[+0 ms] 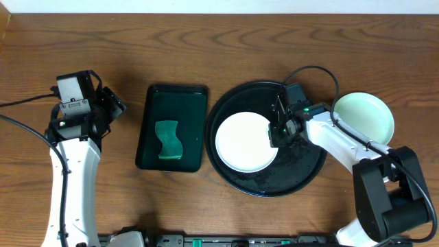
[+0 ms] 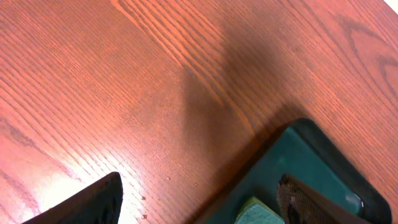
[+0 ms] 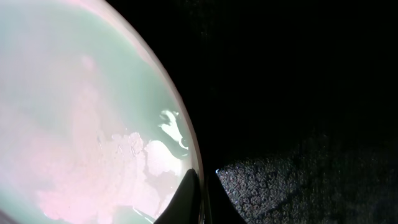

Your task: Clean dirty plates on tray and stack at the side

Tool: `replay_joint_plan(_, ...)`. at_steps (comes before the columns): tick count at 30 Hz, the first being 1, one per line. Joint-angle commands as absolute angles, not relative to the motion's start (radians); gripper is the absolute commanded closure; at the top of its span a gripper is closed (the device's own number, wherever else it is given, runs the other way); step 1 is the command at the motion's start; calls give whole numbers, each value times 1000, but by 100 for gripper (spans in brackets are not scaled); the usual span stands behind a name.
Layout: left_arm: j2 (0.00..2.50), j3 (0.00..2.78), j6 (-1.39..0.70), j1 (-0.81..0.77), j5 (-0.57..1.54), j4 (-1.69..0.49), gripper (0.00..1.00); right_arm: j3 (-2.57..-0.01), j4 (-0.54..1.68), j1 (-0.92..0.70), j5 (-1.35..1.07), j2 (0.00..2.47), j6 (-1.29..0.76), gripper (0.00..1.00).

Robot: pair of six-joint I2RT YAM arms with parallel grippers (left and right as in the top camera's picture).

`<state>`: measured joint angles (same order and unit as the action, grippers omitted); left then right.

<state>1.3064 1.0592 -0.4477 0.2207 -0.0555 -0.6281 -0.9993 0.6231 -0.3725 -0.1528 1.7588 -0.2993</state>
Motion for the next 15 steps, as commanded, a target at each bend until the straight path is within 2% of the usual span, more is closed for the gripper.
replay_joint_plan(1,1306,1075,-449,224,-68,-632,20,-1011,628,-381,-165,1752,-291,99)
replay_joint_plan(12,1306,1075,-448,224,-68,-632,20,-1011,630,-381,-165,1752,-290,99)
replay_joint_plan(15,1306,1075,-448,224,-68,-632,20,-1011,632,-381,-165,1752,-291,94)
